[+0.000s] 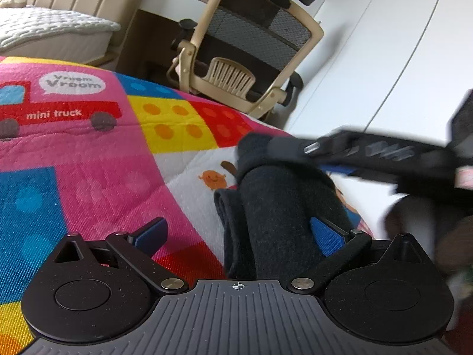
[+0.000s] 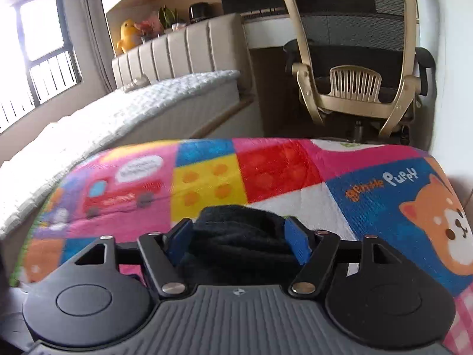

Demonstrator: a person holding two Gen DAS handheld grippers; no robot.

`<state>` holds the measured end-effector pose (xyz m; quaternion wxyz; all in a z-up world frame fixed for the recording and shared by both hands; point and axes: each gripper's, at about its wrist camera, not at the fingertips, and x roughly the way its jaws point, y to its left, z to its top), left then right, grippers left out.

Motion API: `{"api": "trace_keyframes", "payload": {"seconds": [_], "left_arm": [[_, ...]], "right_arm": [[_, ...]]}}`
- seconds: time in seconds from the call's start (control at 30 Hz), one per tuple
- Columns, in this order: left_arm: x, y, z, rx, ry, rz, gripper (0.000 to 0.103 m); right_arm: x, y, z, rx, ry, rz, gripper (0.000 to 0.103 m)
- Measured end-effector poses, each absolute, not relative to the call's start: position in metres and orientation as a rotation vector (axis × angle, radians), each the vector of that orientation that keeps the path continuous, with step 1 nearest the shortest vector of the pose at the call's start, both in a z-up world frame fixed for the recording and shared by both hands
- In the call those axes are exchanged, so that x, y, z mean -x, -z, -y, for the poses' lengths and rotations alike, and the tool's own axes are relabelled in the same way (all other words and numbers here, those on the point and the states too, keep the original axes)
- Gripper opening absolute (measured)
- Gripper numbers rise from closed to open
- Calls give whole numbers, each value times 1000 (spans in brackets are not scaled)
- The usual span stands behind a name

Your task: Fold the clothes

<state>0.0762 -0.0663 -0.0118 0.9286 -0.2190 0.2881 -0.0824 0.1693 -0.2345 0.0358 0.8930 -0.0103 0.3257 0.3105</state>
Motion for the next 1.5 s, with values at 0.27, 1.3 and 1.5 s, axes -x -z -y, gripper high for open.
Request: {"api": "trace_keyframes", "payload": {"seconds": [0.27, 1.3, 1.5], "left_arm": [[-76, 11, 65, 451, 181, -591, 103], [-24, -1, 74, 402, 52, -541, 103], [19, -7, 88, 325, -21, -527, 103]], "right_arm": [[-145, -59, 255, -10, -649, -614, 71], [-54, -6, 387, -298, -447, -643, 103], [-8, -8, 374, -205, -430, -562, 103]]}}
